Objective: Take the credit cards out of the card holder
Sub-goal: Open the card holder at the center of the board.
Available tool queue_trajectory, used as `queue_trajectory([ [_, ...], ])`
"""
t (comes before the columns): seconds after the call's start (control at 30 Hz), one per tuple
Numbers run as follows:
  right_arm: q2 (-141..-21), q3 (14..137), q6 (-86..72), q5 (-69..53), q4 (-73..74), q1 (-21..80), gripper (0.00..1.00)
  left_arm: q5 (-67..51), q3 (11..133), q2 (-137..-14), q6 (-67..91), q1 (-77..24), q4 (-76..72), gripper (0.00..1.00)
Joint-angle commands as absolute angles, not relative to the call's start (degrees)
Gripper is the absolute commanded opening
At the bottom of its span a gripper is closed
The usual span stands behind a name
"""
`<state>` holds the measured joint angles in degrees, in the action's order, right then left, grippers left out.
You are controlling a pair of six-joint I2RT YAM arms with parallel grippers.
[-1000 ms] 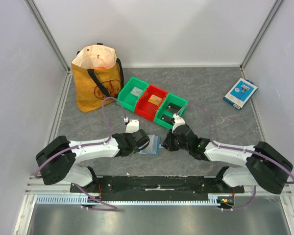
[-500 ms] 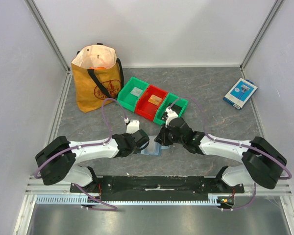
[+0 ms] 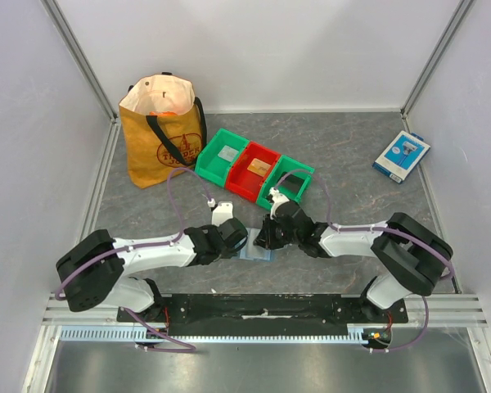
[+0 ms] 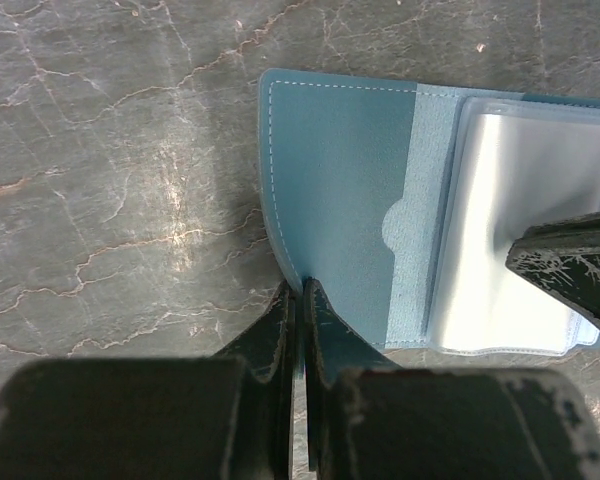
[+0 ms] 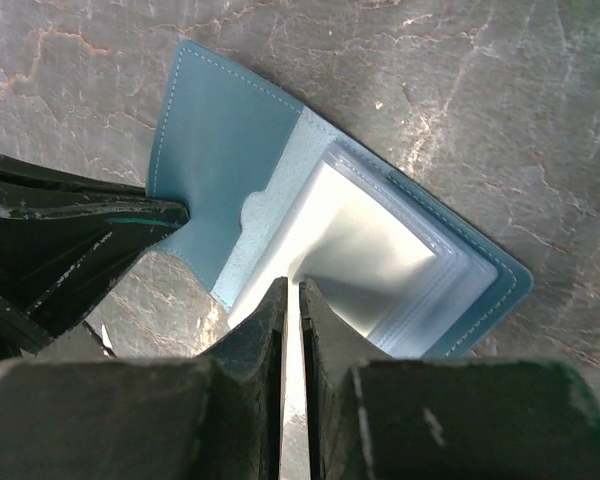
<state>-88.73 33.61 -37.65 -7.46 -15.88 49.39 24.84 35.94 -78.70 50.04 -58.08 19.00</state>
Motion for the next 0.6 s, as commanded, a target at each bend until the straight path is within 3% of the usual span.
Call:
queue_trajectory([
  [0.0,-91.14,32.26,-38.49,-8.00,-18.19,49.57,0.15,20.13,34.02,-77.96,52.82,-58.71,16.17,0.04],
  [0.17,-87.90,31.82,-38.41,-7.91,-17.14,49.57,0.16,20.48,33.31,-76.11,52.65,-58.80,15.91,0.04],
  [0.4,-77.53,33.92,-35.95,-1.24,-8.18,49.57,0.26,20.48,33.05,-77.61,53.61,-58.71,16.61,0.02],
  [0.57,-76.55,33.93,-36.47,1.49,-5.89,49.57,0.26,20.48,32.78,-77.43,53.96,-58.62,16.52,0.02],
])
